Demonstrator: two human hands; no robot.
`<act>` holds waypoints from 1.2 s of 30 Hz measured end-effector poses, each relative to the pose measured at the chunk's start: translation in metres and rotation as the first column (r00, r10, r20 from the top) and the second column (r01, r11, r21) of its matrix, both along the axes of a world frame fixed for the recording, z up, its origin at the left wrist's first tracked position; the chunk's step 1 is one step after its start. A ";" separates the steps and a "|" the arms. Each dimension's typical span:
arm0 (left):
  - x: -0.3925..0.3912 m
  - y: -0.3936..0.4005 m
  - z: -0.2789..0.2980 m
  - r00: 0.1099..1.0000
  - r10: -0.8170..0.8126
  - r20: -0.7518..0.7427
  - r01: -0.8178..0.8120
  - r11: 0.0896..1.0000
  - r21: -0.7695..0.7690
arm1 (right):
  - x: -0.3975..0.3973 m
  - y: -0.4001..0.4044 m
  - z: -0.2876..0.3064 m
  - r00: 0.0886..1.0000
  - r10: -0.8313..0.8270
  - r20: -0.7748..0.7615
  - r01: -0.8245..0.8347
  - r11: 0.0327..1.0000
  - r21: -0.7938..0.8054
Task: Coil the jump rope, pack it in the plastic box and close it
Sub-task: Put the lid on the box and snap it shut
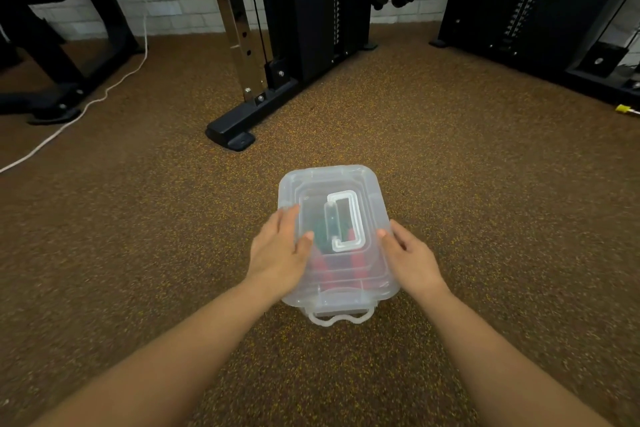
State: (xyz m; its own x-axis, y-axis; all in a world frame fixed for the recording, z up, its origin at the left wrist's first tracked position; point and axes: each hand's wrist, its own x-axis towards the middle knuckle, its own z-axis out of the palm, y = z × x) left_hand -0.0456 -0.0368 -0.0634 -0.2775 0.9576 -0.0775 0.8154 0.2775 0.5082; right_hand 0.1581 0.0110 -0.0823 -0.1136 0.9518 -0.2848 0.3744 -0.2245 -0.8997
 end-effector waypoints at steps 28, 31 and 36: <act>0.003 -0.009 -0.001 0.740 -0.643 -0.200 0.566 0.754 -0.332 | -0.011 -0.039 -0.013 0.970 -0.192 -0.147 0.130 0.926 -0.356; -0.001 -0.006 0.002 0.759 -0.642 -0.111 0.579 0.743 -0.334 | -0.010 -0.035 -0.007 0.976 -0.181 -0.124 0.119 0.910 -0.397; -0.004 -0.005 0.003 0.777 -0.627 -0.060 0.578 0.747 -0.328 | 0.003 -0.020 0.008 0.997 -0.016 -0.071 -0.018 0.887 -0.461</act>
State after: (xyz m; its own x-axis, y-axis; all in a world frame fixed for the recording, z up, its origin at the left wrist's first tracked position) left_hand -0.0493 -0.0416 -0.0605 0.3182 0.8725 -0.3709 0.9209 -0.1917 0.3393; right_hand 0.1614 -0.0087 -0.0744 -0.1511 0.7151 -0.6825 0.3137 -0.6201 -0.7191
